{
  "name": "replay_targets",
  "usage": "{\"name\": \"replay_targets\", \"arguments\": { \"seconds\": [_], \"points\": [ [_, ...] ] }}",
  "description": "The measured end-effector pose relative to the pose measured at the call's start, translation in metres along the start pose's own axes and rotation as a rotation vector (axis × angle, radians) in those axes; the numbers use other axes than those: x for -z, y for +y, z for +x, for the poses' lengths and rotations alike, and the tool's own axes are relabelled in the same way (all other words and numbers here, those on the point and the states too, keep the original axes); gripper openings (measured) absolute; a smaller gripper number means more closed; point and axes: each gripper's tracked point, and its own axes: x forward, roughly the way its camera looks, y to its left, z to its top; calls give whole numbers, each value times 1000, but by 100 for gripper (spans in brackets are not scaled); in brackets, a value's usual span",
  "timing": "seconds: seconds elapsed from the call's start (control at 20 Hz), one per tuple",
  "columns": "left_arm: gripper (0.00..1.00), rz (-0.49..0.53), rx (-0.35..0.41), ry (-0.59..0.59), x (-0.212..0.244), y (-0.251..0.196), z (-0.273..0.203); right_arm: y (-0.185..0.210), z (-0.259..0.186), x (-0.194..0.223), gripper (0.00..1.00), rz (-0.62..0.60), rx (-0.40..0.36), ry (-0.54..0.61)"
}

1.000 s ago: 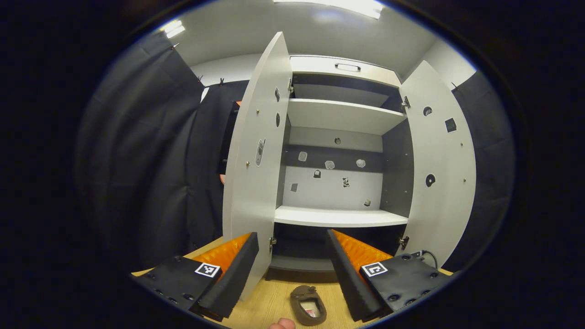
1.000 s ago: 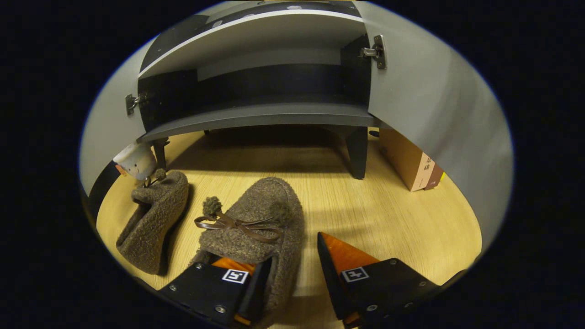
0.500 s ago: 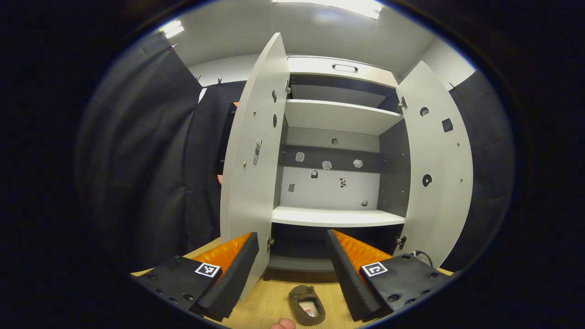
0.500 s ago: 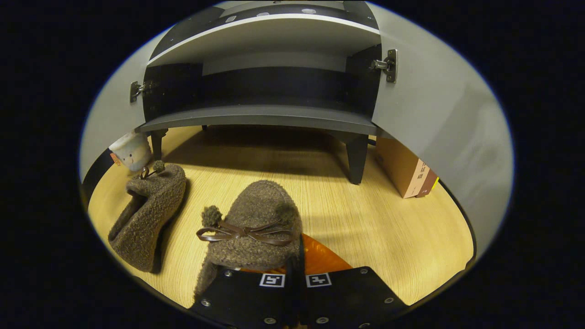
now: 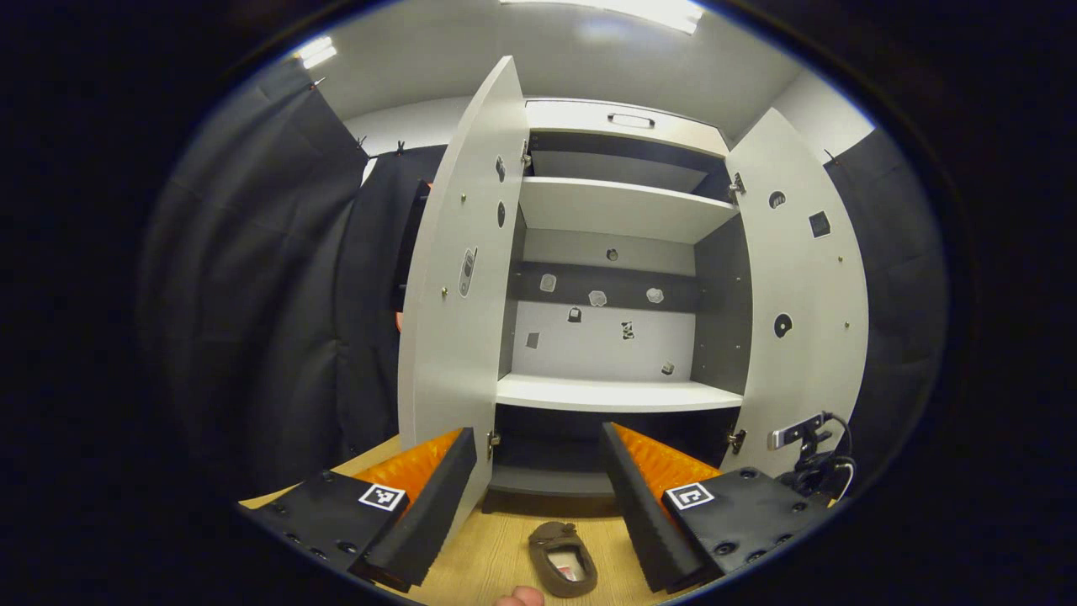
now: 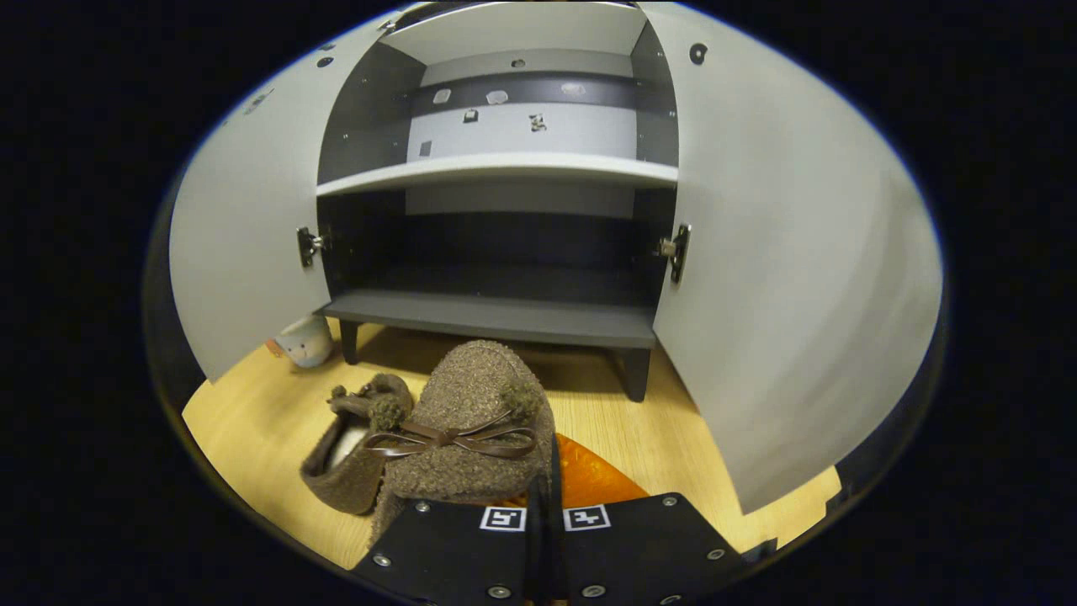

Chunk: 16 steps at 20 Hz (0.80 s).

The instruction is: Grab one shoe with the right hand and put it into the shoe cabinet, grab the other shoe with the left hand and put it into the shoe cabinet; then close the right door with the right hand and the left door with the left hand.

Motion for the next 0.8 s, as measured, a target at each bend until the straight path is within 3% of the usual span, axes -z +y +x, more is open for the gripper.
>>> {"name": "replay_targets", "arguments": {
  "seconds": [0.15, 0.4, 0.55, 0.8],
  "points": [
    [99, 5, 16, 6, 4, -6, 0, 10, -33, -56, 1, 27, -16, -74],
    [96, 11, 49, 8, 8, -17, -1, 5, -57, -185, 1, -7, 24, -212],
    [96, 6, 63, 1, 8, -20, -4, 8, -41, -257, 1, -8, 10, -299],
    [96, 3, 56, 8, 11, -12, -6, 0, 20, -339, 1, 8, 39, -291]
  ]
}}
